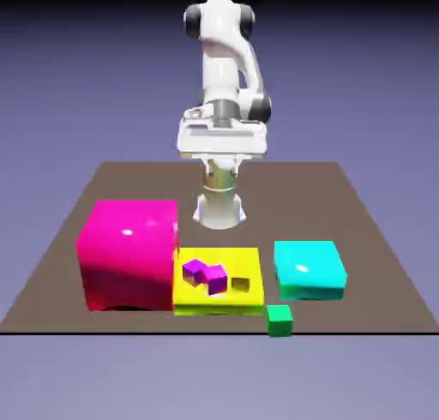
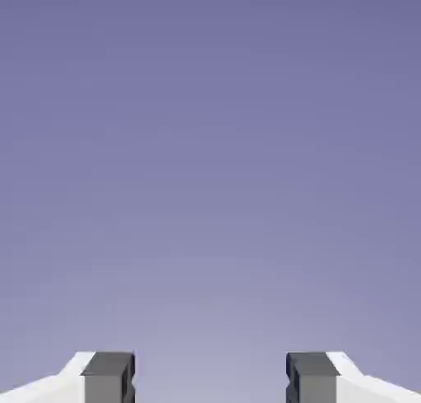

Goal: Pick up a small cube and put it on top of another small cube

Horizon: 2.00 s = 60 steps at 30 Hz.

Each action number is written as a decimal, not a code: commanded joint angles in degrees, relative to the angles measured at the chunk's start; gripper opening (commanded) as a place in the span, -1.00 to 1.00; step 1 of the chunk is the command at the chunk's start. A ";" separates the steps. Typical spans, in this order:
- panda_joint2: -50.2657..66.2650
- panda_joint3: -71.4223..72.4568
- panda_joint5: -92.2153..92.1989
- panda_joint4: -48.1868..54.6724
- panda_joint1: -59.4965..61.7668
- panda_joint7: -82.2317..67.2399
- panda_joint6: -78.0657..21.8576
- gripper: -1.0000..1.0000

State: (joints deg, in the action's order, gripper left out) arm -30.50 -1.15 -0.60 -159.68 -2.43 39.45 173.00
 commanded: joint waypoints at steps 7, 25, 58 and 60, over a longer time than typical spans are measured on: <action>12.54 -6.69 -3.47 7.65 -10.10 -17.45 -5.86 0.00; 44.79 -23.89 -12.40 27.32 -36.06 -62.30 -20.93 0.00; 32.50 -28.97 5.20 23.00 -30.80 -54.47 -37.67 -1.00; 28.35 -28.59 8.58 20.96 -28.18 -50.15 -39.26 -1.00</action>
State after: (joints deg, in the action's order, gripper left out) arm -2.15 -29.75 7.87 -138.72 -30.27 -10.77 133.68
